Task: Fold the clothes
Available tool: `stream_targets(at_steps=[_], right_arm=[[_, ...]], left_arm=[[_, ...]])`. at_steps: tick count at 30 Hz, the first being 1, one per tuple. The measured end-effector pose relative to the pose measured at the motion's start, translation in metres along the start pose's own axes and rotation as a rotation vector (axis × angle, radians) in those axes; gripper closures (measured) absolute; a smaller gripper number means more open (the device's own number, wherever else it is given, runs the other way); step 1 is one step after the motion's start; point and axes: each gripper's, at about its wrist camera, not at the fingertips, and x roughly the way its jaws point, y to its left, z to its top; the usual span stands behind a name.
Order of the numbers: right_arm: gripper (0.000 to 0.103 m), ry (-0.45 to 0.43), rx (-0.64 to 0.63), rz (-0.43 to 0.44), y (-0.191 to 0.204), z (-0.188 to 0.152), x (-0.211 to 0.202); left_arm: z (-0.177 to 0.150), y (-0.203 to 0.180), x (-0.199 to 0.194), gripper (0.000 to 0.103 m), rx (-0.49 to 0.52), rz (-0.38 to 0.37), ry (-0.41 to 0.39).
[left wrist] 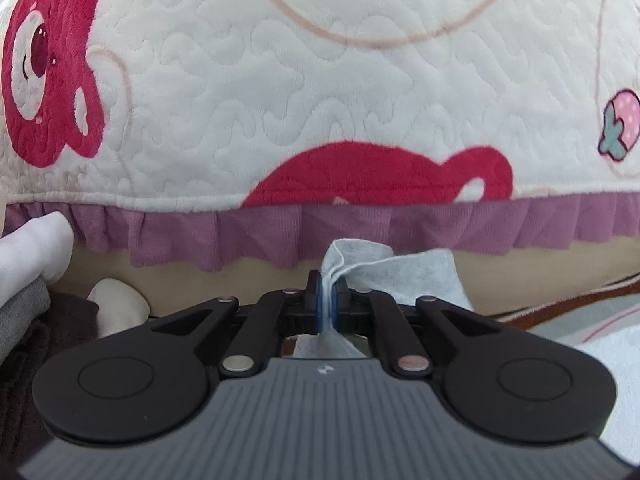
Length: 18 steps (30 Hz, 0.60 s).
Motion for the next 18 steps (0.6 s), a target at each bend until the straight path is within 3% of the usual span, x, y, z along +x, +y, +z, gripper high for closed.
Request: stream_targets(at_steps=[6, 9, 11, 15, 18], right_arm=[[0.031, -0.049, -0.152, 0.02, 0.015, -0.012, 0.0], [0.033, -0.074, -0.229, 0.03, 0.022, -0.018, 0.0], [0.095, -0.098, -0.27, 0.035, 0.026, -0.021, -0.003], [0.096, -0.211, -0.277, 0.03, 0.017, -0.022, -0.03], [0.097, -0.295, -0.281, 0.026, 0.011, -0.022, -0.05]], left_arm=[[-0.009, 0.007, -0.015, 0.099, -0.099, 0.02, 0.004], [-0.022, 0.006, -0.016, 0.099, -0.064, 0.004, 0.02], [-0.032, 0.005, -0.017, 0.099, -0.032, -0.009, 0.032], [-0.029, 0.01, -0.014, 0.099, -0.031, -0.016, 0.031], [-0.012, 0.018, -0.013, 0.099, -0.081, 0.024, -0.021]])
